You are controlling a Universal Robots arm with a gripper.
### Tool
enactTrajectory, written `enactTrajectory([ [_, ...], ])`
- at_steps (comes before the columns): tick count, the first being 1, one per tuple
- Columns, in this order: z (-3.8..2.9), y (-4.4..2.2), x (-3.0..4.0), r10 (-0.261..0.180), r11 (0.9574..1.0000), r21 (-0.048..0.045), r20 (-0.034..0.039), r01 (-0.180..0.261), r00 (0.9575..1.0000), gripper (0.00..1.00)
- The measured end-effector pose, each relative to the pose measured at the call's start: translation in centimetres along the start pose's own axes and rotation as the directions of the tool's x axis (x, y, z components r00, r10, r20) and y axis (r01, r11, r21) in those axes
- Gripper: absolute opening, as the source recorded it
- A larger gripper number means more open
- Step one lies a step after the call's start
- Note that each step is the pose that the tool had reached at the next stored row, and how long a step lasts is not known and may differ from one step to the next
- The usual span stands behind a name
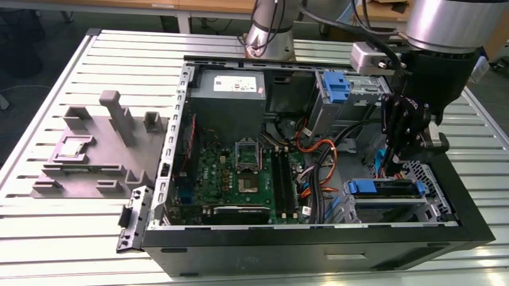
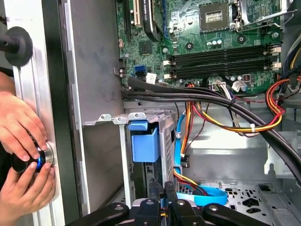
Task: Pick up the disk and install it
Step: 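Insert the second disk wire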
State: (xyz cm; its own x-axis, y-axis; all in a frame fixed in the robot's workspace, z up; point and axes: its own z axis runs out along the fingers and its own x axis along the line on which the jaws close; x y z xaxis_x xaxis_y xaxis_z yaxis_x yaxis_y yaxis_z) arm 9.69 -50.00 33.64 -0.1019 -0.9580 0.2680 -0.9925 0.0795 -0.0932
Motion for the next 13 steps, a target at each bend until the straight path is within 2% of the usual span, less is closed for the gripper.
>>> enactTrajectory([
  [5, 0.11, 0.27, 0.33, 0.005, 0.9998, 0.0217, 0.0079, -0.005, 1.0, 0.16],
  [13, 0.42, 0.86, 0.89, 0.009, 0.9991, 0.0409, 0.0318, -0.011, 0.9994, 0.16],
])
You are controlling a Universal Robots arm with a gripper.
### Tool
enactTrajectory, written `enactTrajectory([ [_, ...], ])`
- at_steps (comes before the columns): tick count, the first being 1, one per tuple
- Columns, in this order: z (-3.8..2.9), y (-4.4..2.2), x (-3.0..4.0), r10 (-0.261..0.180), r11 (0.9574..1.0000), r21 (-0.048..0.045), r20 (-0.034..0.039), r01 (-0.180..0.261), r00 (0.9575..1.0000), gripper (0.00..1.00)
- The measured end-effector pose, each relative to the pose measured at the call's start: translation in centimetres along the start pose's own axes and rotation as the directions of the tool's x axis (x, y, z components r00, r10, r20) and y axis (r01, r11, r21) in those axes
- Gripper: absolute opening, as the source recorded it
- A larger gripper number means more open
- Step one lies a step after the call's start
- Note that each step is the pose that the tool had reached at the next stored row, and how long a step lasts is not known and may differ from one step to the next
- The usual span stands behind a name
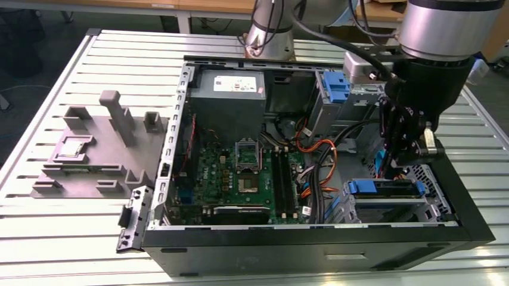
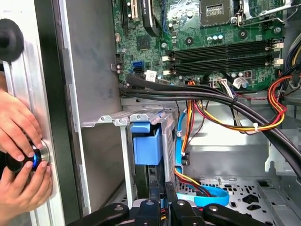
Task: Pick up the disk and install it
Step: 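Insert the second disk wire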
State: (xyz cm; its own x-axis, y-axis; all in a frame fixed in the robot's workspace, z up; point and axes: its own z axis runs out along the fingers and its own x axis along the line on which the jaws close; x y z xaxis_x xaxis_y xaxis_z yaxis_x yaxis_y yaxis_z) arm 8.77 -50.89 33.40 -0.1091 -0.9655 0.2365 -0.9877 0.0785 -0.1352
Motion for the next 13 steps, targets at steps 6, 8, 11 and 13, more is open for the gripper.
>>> enactTrajectory([
  [6, 0.25, 0.07, 0.76, 0.007, 0.9999, 0.0091, 0.035, -0.007, 0.9994, 0.16],
  [8, 0.29, 0.15, 0.96, 0.01, 0.9999, 0.0121, 0.0481, -0.01, 0.9988, 0.16],
  [11, 0.32, 0.37, 1.21, 0.014, 0.9997, 0.0174, 0.0701, -0.015, 0.9974, 0.16],
  [13, 0.36, 0.54, 1.44, 0.016, 0.9996, 0.0214, 0.0812, -0.018, 0.9966, 0.16],
])
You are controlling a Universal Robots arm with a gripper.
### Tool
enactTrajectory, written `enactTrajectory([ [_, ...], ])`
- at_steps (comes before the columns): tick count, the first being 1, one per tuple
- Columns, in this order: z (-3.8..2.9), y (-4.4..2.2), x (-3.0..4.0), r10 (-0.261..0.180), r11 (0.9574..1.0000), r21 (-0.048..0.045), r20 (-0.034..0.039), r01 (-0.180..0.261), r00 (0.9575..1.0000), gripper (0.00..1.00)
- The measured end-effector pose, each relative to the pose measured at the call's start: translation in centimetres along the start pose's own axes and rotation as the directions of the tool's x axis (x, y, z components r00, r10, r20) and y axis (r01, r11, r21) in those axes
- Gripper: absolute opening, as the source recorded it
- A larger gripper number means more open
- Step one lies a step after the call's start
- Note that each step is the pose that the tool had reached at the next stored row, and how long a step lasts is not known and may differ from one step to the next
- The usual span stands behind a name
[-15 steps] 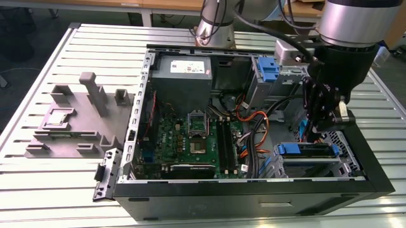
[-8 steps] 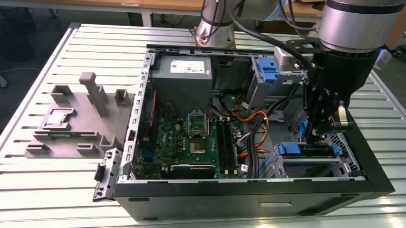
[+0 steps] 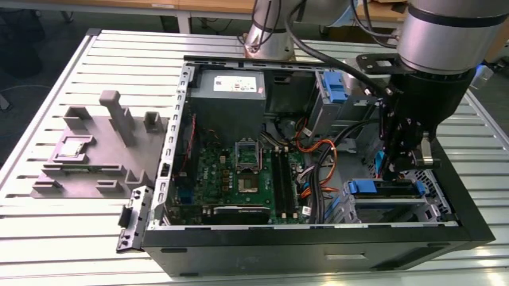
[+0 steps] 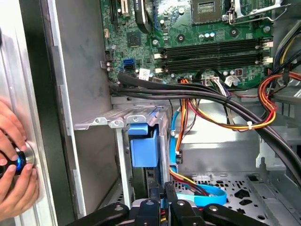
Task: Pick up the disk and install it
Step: 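Insert the second disk wire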
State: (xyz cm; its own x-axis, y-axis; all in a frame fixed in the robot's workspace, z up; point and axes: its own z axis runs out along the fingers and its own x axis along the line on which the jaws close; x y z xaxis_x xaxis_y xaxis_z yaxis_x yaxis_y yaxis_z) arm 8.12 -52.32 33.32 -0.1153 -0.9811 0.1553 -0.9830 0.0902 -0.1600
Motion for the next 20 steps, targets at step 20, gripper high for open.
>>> enactTrajectory([
  [20, 0.41, -0.18, 1.02, 0.005, 1.0, 0.0013, 0.0233, -0.005, 0.9997, 0.16],
])
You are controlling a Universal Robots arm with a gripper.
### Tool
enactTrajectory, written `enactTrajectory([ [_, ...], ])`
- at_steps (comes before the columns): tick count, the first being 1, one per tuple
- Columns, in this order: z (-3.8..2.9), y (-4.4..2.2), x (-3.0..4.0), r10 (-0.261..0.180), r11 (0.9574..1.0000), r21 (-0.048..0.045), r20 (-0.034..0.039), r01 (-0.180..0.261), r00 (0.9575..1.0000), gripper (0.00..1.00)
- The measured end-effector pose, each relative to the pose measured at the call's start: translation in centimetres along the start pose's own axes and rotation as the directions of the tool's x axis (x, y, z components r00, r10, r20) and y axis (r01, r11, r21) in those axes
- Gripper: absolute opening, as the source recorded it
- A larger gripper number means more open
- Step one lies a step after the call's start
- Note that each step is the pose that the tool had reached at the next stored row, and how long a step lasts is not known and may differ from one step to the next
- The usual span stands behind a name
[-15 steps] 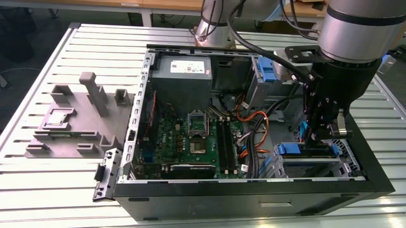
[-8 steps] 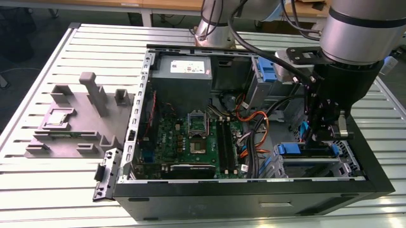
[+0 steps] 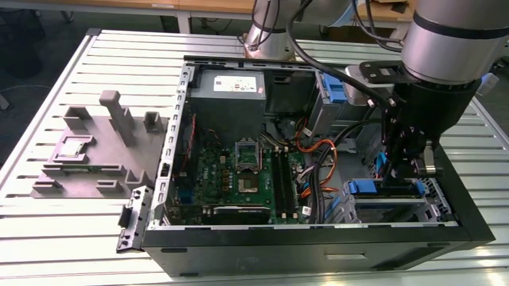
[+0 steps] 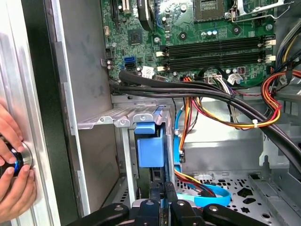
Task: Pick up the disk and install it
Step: 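Insert the second disk wire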
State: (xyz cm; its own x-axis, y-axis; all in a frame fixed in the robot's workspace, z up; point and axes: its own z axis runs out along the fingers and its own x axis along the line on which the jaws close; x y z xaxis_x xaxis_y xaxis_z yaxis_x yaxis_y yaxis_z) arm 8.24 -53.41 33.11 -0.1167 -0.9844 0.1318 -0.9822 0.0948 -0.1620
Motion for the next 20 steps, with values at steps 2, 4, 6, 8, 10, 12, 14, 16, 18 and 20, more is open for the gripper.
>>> enactTrajectory([
  [2, 0.01, -0.05, 0.01, 0.0, 1.0, -0.0004, 0.0029, 0.0, 1.0, 0.16],
  [4, 0.07, -0.23, -0.01, 0.001, 1.0, -0.001, 0.008, -0.001, 1.0, 0.16],
  [6, 0.07, -0.29, 0.0, 0.001, 1.0, -0.001, 0.0088, -0.001, 1.0, 0.16],
  [8, 0.09, -0.3, 0.09, 0.001, 1.0, -0.001, 0.0092, -0.001, 1.0, 0.16],
  [10, 0.13, -0.32, 0.29, 0.001, 1.0, -0.0011, 0.0105, -0.001, 0.9999, 0.16],
  [12, 0.24, -0.32, 0.47, 0.001, 1.0, -0.0013, 0.0118, -0.001, 0.9999, 0.16],
  [14, 0.44, -0.3, 0.56, 0.002, 1.0, -0.0017, 0.0158, -0.002, 0.9999, 0.16],
  [16, 0.57, -0.29, 0.62, 0.002, 1.0, -0.0024, 0.0205, -0.002, 0.9998, 0.16],
  [18, 0.68, -0.27, 0.66, 0.003, 1.0, -0.0028, 0.0241, -0.003, 0.9997, 0.16],
  [20, 0.71, -0.27, 0.66, 0.003, 1.0, -0.0029, 0.0249, -0.003, 0.9997, 0.16],
])
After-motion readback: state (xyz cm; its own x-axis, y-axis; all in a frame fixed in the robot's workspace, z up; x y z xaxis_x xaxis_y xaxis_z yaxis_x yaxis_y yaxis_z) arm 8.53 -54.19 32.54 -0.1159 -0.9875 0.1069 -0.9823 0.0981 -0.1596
